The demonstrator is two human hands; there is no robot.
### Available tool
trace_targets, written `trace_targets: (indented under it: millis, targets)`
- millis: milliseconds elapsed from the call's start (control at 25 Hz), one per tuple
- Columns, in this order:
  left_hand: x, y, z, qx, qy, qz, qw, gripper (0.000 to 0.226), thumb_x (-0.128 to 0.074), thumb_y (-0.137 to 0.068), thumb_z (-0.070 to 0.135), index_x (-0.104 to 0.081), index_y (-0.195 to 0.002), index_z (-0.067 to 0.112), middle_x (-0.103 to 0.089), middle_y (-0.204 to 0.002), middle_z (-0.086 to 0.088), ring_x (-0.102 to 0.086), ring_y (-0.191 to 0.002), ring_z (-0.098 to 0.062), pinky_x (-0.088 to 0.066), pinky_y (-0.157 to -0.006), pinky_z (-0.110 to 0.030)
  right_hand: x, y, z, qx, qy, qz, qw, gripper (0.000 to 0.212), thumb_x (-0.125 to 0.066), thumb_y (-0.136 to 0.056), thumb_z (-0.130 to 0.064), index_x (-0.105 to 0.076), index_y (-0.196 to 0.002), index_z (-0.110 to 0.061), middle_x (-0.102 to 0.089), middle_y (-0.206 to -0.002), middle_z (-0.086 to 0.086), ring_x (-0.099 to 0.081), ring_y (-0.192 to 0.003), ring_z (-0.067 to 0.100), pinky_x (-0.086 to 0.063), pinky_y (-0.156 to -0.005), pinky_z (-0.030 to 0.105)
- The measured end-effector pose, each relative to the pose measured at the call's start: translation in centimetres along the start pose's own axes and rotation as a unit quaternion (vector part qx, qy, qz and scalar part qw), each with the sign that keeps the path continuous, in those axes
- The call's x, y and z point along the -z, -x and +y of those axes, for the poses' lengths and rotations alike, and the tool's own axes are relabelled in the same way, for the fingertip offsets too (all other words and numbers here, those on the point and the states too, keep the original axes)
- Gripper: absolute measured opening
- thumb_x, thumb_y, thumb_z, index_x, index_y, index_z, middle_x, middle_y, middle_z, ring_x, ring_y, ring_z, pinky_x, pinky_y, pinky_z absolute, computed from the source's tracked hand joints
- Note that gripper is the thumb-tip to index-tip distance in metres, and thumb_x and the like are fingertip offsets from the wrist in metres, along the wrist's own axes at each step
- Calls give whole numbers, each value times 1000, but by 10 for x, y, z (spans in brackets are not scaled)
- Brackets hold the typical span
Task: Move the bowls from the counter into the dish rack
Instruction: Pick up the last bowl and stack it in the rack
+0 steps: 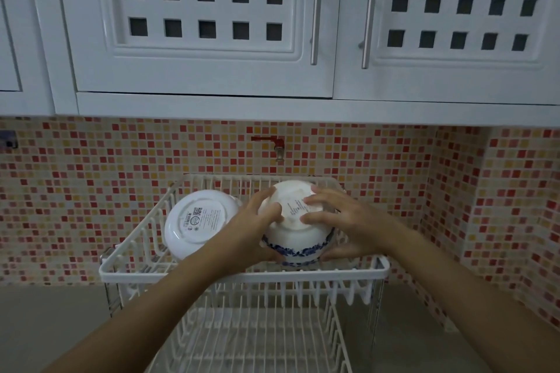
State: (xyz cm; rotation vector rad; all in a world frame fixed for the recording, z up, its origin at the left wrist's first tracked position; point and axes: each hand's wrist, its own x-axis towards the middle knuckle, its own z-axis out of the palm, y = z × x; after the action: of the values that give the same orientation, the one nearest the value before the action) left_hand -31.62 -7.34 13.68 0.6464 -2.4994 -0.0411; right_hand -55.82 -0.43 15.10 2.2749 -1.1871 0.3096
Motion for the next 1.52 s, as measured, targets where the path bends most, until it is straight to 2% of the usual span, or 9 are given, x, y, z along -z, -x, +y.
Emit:
trace_targets:
  millis: [120, 240, 320, 480, 960, 1160, 1360, 1440, 1520]
  targets:
    - [-4, -1, -3, -16, -23, 4, 1000, 61, -81, -65, 40, -38, -106, 23, -23, -146, -7, -35, -128, -30, -50, -95, -38, 3, -2, -3, -21, -4, -7, 1000, 84, -63, -71, -62, -29, -141, -28, -20, -152, 10, -24, -139, 25, -51, -96, 43]
    - [-9, -4, -2, -32, -66, -2, 997, 62, -78, -68, 43, -29, -103, 29, -22, -146, -10, -35, -125, -32, -47, -98, -44, 5, -1, -6, -89, -33, -46, 994, 111, -71, -66, -61, -8, -150, -23, 12, -159, 6, 0, -145, 18, -32, -108, 36]
    - [-12, -5, -4, -42, -96, -8, 994, 61, -74, -72, 43, -25, -106, 29, -19, -148, -11, -34, -125, -31, -44, -102, -44, 4, -2, -7, -125, -52, -77, 988, 124, -75, -63, -60, 3, -150, -18, 14, -158, 5, -1, -146, 17, -27, -114, 39]
    - [-17, -5, -10, -68, -123, -12, 990, 56, -69, -78, 40, -27, -113, 26, -18, -148, -13, -36, -127, -31, -46, -101, -43, -1, -6, -4, -145, -55, -110, 982, 135, -78, -58, -61, 8, -150, -11, 7, -160, 6, -3, -148, 16, -18, -120, 36]
    - [-9, -3, -7, -60, -133, -41, 988, 47, -64, -83, 35, -32, -115, 22, -16, -148, -12, -41, -123, -28, -47, -98, -37, 3, -7, -10, -142, -9, -127, 982, 129, -75, -64, -58, 11, -149, -11, 9, -160, 4, -1, -148, 17, -25, -118, 37]
    - [2, 0, 4, -21, -111, -65, 991, 54, -66, -82, 35, -34, -121, 18, -14, -150, -9, -41, -124, -28, -47, -98, -36, 17, -4, -17, -171, -24, -141, 975, 128, -70, -66, -64, 17, -148, -17, 21, -156, -7, 4, -148, 14, -25, -118, 39]
    - [31, 20, 18, 0, -50, -68, 996, 61, -61, -85, 39, -31, -135, 21, -17, -153, -1, -30, -136, -23, -38, -109, -37, 50, 6, -42, -220, -19, -130, 967, 96, -48, -88, -57, 13, -150, -16, 23, -157, -2, 9, -147, 11, 0, -118, 29]
    - [46, 30, 24, 23, -64, -80, 994, 68, -52, -91, 41, -21, -145, 16, -11, -158, -4, -20, -144, -23, -26, -117, -40, 59, 3, -60, -235, -18, -102, 967, 80, -36, -94, -53, 7, -151, -16, 15, -160, -1, 5, -147, 10, 4, -113, 25]
    - [63, 46, 27, 58, -72, -100, 991, 67, -41, -96, 40, -11, -149, 11, -4, -160, -6, -8, -147, -22, -13, -119, -37, 68, -6, -89, -255, -45, -84, 962, 70, -28, -98, -49, 2, -151, -16, 7, -161, -1, 2, -147, 10, 3, -116, 27]
